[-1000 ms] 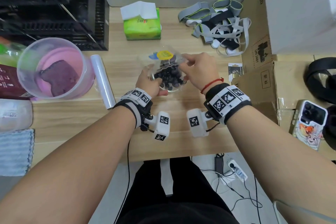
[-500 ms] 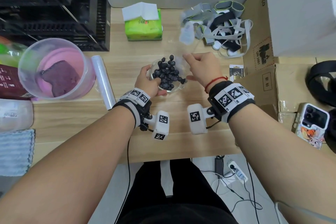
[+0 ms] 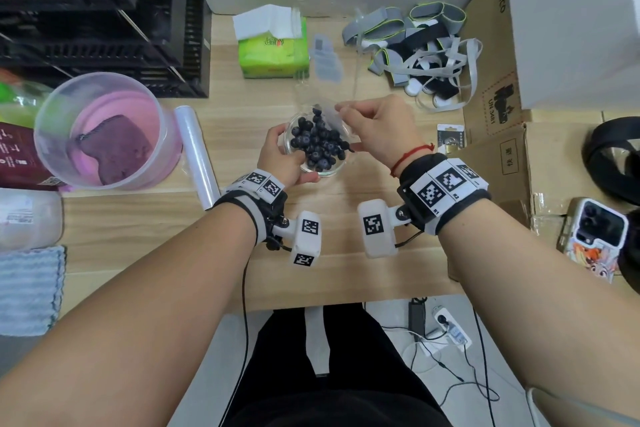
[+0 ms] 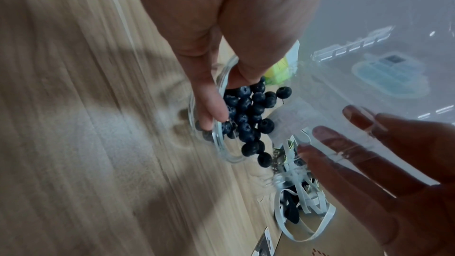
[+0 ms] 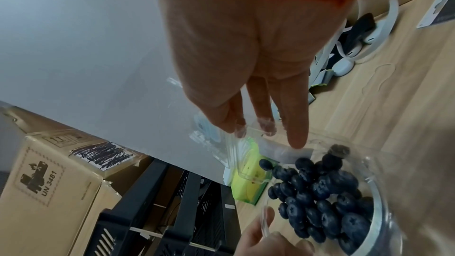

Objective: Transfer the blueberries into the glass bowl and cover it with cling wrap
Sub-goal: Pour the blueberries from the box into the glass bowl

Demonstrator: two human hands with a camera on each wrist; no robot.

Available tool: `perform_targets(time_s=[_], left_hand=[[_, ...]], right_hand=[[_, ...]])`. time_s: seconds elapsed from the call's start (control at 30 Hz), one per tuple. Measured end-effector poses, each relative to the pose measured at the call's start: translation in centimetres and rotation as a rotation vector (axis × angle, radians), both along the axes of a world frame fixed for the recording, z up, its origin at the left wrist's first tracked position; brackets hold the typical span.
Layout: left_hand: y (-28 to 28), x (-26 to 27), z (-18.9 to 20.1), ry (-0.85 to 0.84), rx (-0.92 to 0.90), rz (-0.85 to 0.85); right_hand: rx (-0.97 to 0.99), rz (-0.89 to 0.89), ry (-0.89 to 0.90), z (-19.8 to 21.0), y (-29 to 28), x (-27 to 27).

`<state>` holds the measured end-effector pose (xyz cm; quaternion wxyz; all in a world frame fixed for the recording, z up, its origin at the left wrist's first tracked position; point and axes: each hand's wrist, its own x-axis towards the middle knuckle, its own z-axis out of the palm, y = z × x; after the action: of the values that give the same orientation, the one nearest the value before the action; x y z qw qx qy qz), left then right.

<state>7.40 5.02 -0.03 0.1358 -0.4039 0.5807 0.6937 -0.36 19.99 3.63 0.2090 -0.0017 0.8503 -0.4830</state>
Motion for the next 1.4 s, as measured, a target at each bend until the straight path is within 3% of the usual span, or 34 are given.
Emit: perform_targets(time_s=[0.3,0.57,0.97,1.2,1.4], left_hand=[[0.1,0.2,-0.3,-0.002,0.048,0.057],[0.1,-0.1,-0.4,0.033,0.046,0.065],[0.0,-0.1,-0.8,-0.009,0.053,0.046],[-0.1,-0.1,-0.7,-0.029,0.029,0.019],[-0.4,0.3,-1.2,-0.069,-0.038,-0.031]], right_hand=[[0.047,0.051,0.158,1.5,0.2,0.2],[0.171,0.294,0.467,2.3,0.6,1.1],[0.053,0.234,0.496,2.7,1.3,0.3],[-0.030,0.106,0.374,2.5,2.0,-0.3],[-0.294,-0.287,-0.057,1.7,3.9,-0.7]])
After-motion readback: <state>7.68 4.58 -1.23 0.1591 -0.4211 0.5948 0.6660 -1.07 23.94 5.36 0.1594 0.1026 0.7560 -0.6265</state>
